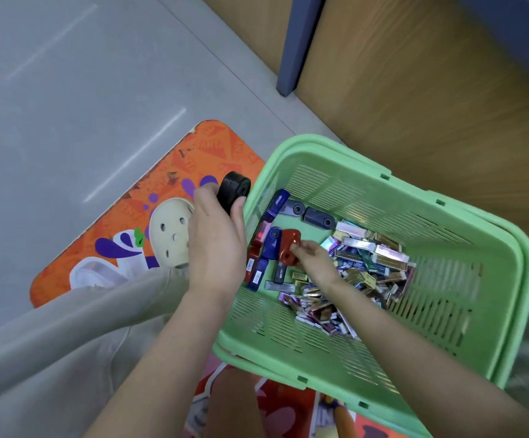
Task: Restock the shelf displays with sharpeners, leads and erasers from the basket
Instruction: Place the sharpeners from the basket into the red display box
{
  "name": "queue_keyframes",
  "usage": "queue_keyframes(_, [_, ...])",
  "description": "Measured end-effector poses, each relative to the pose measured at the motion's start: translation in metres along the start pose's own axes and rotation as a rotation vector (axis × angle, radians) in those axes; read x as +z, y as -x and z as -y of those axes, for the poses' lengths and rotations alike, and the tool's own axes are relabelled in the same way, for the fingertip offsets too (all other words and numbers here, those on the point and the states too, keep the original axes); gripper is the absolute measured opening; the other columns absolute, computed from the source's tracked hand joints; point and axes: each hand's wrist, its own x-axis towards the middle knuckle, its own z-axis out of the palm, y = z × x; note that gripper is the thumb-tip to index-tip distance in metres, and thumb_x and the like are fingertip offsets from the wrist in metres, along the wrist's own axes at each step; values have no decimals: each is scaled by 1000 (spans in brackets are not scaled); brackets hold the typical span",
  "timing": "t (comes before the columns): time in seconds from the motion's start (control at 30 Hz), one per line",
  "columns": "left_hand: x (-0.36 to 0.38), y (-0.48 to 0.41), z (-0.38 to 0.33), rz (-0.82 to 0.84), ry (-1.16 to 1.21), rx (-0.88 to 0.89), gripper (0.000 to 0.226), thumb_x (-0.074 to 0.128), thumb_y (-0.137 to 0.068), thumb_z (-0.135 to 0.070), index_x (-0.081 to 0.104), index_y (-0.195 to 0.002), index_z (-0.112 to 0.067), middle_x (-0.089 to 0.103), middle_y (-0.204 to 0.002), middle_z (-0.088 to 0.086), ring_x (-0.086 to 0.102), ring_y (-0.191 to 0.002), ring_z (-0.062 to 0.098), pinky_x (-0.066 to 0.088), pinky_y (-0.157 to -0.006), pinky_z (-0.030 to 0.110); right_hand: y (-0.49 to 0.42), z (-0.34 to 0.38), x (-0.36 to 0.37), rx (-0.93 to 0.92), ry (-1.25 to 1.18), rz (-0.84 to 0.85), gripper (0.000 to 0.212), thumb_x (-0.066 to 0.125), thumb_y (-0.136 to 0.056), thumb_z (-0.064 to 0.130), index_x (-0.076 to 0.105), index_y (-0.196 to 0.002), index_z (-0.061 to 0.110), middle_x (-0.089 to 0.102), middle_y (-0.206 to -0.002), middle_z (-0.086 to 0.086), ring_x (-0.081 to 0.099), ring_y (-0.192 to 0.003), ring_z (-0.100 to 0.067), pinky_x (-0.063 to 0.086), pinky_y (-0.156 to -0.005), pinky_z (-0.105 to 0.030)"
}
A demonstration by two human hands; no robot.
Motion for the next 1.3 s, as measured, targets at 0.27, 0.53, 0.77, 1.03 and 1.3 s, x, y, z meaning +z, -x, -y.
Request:
queue_keyframes(0.27, [0,2,-3,2,-38,-13,38,39,-98,-32,38,-124,-4,52,-117,16,52,-100,37,42,-77,50,-11,-9,37,96,30,52,34,69,-86,28,57,-96,-2,60,-82,-6,54,-68,-15,39,-53,-15])
queue_keyframes(0.53, [0,1,-3,8,-36,3,36,38,-99,-29,39,-122,-2,53,-114,18,51,-99,38,42,-78,49,-16,-7,46,131,-6,80,25,71,-85,27,62,-99,9,61,-97,-5,56,-92,-19,42,-82,-26])
queue_keyframes(0.77, [-1,0,-2,22,-42,0,32,39,-99,-28,40,-117,-2,55,-108,19,52,-96,39,41,-78,49,-8,3,54,35,150,66,33,70,-84,6,62,-115,-2,66,-106,-13,58,-96,-20,43,-90,-22])
queue_keyframes(1.03, [-10,14,-3,-38,113,-16,29,39,-99,-25,40,-118,-2,56,-105,13,51,-90,26,33,-72,28,8,13,56,-13,49,207,51,67,-88,13,41,-130,0,53,-122,-5,53,-114,-23,41,-94,-28])
queue_keyframes(1.3, [-31,31,5,-135,210,-21,8,40,-100,-19,34,-105,-17,52,-97,1,48,-85,13,32,-70,18,2,19,68,-98,244,24,40,63,-90,25,55,-123,3,62,-120,-14,58,-110,-28,42,-88,-28])
